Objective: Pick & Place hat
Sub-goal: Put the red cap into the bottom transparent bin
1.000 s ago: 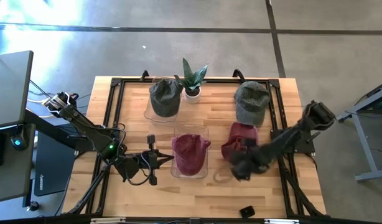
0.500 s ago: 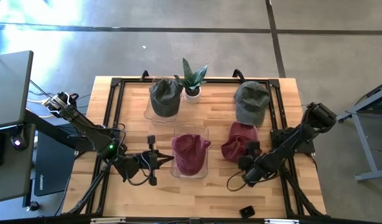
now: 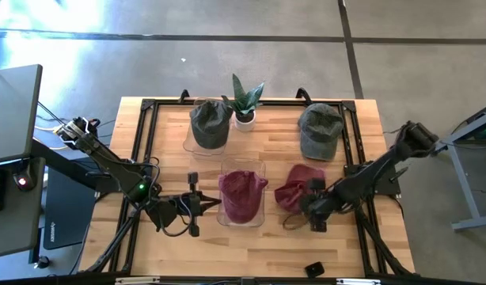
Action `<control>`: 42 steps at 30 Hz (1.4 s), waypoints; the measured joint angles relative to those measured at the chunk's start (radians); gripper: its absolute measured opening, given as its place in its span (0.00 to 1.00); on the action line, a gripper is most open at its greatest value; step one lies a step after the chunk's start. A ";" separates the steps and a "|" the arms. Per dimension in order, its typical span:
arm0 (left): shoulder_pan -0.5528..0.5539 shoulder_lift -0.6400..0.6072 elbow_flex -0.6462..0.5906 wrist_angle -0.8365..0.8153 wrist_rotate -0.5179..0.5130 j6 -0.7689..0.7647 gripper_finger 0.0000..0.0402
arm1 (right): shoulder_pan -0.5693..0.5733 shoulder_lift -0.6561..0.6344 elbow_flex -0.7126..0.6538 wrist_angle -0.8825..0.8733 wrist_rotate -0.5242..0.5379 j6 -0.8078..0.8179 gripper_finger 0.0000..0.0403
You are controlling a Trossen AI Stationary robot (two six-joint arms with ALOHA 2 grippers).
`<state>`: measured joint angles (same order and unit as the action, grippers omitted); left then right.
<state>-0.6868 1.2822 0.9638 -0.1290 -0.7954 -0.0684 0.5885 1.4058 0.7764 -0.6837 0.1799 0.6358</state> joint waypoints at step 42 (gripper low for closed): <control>0.263 0.804 0.412 0.623 0.237 0.963 0.50 | -0.146 -0.405 -0.256 0.606 -0.264 0.096 0.01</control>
<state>-0.4235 2.0858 1.3756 0.4944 -0.5587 0.8947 0.4427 1.0008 0.5205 -0.0782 -0.0844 0.7322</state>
